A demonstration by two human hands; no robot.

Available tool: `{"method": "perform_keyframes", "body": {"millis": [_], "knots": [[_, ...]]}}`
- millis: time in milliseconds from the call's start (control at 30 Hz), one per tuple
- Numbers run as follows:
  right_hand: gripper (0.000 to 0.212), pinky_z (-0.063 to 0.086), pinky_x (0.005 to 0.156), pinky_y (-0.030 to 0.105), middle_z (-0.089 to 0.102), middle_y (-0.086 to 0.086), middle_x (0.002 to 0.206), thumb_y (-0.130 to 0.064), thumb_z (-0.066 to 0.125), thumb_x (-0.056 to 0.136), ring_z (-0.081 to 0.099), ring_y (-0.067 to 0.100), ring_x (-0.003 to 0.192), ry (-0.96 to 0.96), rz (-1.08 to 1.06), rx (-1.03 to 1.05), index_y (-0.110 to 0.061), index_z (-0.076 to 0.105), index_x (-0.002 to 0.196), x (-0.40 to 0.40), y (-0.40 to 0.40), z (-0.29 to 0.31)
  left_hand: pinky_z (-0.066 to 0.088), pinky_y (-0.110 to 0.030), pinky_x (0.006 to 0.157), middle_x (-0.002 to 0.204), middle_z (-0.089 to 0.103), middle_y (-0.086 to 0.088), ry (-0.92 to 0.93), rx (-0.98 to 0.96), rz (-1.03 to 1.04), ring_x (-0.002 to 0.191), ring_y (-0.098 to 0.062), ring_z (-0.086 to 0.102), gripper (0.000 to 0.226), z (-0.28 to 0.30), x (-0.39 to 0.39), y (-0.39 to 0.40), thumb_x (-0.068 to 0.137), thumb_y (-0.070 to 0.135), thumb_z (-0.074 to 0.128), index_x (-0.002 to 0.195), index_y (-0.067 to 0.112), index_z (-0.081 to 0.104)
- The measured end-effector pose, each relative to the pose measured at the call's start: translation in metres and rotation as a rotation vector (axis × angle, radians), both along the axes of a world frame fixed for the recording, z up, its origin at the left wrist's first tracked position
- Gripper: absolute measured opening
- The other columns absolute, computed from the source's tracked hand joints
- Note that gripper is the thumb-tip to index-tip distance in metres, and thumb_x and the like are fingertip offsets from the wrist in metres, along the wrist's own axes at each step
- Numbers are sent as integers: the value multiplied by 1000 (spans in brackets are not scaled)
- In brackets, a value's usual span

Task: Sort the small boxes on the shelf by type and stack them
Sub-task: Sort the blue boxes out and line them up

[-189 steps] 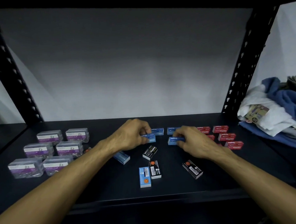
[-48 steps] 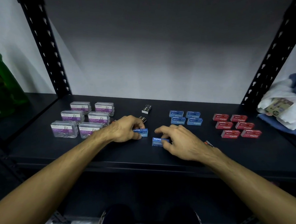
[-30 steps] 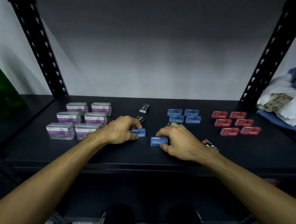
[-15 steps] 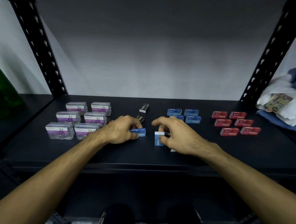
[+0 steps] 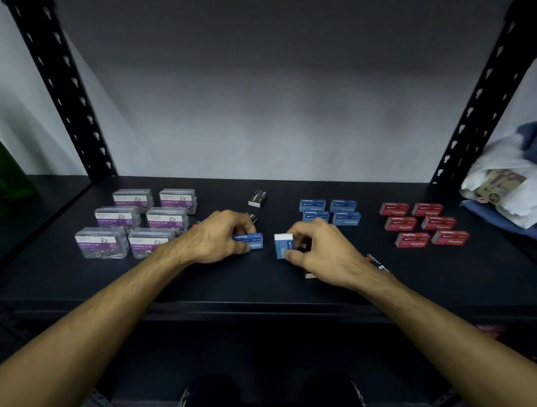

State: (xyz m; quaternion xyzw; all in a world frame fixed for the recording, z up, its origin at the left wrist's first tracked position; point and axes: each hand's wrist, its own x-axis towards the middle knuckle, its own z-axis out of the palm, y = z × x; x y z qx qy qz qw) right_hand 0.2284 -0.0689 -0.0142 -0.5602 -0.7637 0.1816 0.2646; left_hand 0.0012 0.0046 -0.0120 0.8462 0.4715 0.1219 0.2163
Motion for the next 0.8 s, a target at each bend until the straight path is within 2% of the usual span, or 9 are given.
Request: {"method": "perform_keyframes", "body": {"millis": [67, 233, 333, 433, 567, 700, 800], "knots": [[10, 39, 70, 20, 62, -10, 84, -24, 72, 84, 50, 6, 88, 19, -19, 28, -25, 63, 84, 5, 2, 4, 44, -18, 64, 86, 67, 8, -23, 10, 4, 74, -7, 61, 16, 2, 5, 2, 85, 24, 75, 97, 28, 66], [6, 42, 72, 21, 61, -10, 88, -24, 72, 84, 57, 4, 86, -9, -101, 67, -25, 68, 89, 33, 10, 13, 43, -16, 65, 88, 70, 8, -80, 49, -4, 74, -5, 61, 16, 9, 27, 11, 84, 24, 76, 99, 27, 69], [8, 50, 79, 33, 63, -7, 91, -24, 71, 82, 59, 13, 88, -94, -173, 102, -23, 67, 88, 56, 17, 15, 42, -7, 64, 87, 69, 11, -118, 71, -45, 72, 2, 60, 16, 15, 49, 14, 86, 23, 75, 101, 23, 70], [8, 48, 73, 33, 62, -4, 89, -25, 70, 82, 59, 20, 88, -210, -256, 116, -24, 65, 89, 79, 21, 16, 40, -3, 60, 83, 67, 14, -137, 103, -80, 65, 10, 57, 16, 20, 74, 17, 86, 21, 74, 102, 23, 71], [16, 42, 66, 29, 65, -3, 91, -28, 68, 85, 57, 18, 85, -308, -358, 82, -21, 67, 99, 103, 23, 14, 38, -6, 60, 84, 66, 13, -138, 109, -108, 67, 5, 57, 17, 22, 108, 20, 86, 20, 73, 103, 21, 71], [12, 44, 68, 31, 65, -3, 91, -25, 65, 86, 60, 21, 88, -374, -382, 61, -23, 69, 98, 112, 24, 10, 43, -12, 63, 84, 68, 11, -119, 102, -152, 69, 4, 59, 13, 20, 133, 19, 87, 20, 73, 99, 20, 71], [13, 43, 68, 29, 66, -2, 94, -25, 65, 87, 63, 22, 89, -409, -365, 56, -22, 69, 99, 113, 27, 6, 48, -19, 70, 91, 70, 7, -74, 105, -163, 75, -3, 62, 15, 14, 142, 18, 88, 19, 72, 102, 19, 71]]}}
